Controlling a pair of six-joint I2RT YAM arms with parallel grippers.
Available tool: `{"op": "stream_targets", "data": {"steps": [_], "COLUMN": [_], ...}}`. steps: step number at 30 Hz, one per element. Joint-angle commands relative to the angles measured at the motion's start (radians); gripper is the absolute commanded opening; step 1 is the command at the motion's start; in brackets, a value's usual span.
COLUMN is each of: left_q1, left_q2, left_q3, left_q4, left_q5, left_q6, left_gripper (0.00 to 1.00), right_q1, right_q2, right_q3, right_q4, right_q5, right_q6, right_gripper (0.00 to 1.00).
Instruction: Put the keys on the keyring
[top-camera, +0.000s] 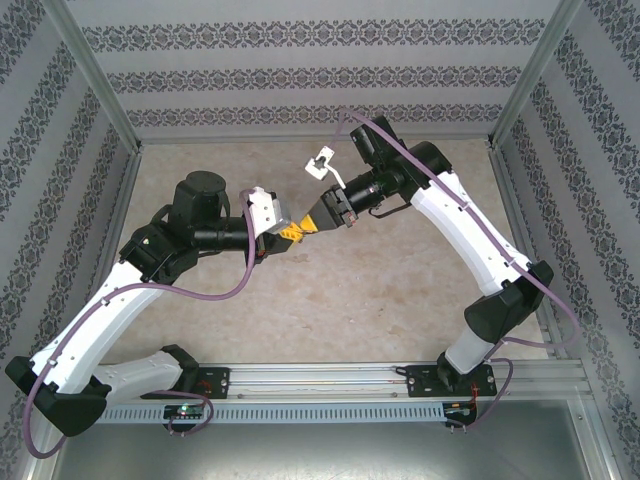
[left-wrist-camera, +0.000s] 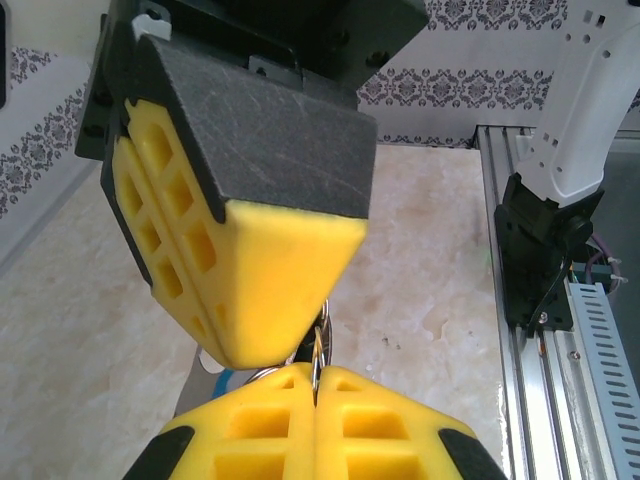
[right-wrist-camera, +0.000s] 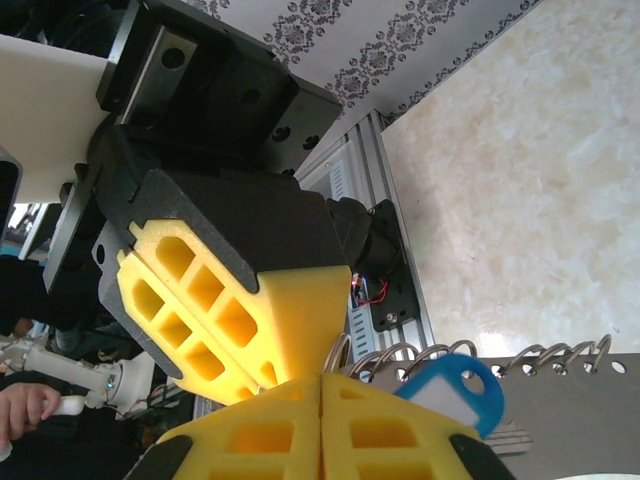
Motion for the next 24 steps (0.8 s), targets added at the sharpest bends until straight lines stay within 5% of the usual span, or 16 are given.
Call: {"op": "stream_targets", "data": {"steps": [1,17,24], "left_q1": [-0.006,0.014,0.016], "left_q2": [-0.024,-0.034,-0.059], "left_q3": [-0.003,-0.035,-0.068], "left_q4": [0.068,0.143,0.291], "left_q5": [0.004,0.018,-0.012], "left_q6": [-0.012,-0.058,-0.099], "left_gripper": [0.00,0.00,0.00], "right_q1": [-0.002,-0.065,-0.096], "right_q2": [0.004,-0.006,-0.104], "right_q3": [0.041,0.157,0.075], "right_q4": [-0.020,-0.001,0.179], "right_q5": [0.004,0.109,0.167], "right_q6": [-0.019,-0.009,0.049], "right_gripper": [0.04,0.00,0.34]}}
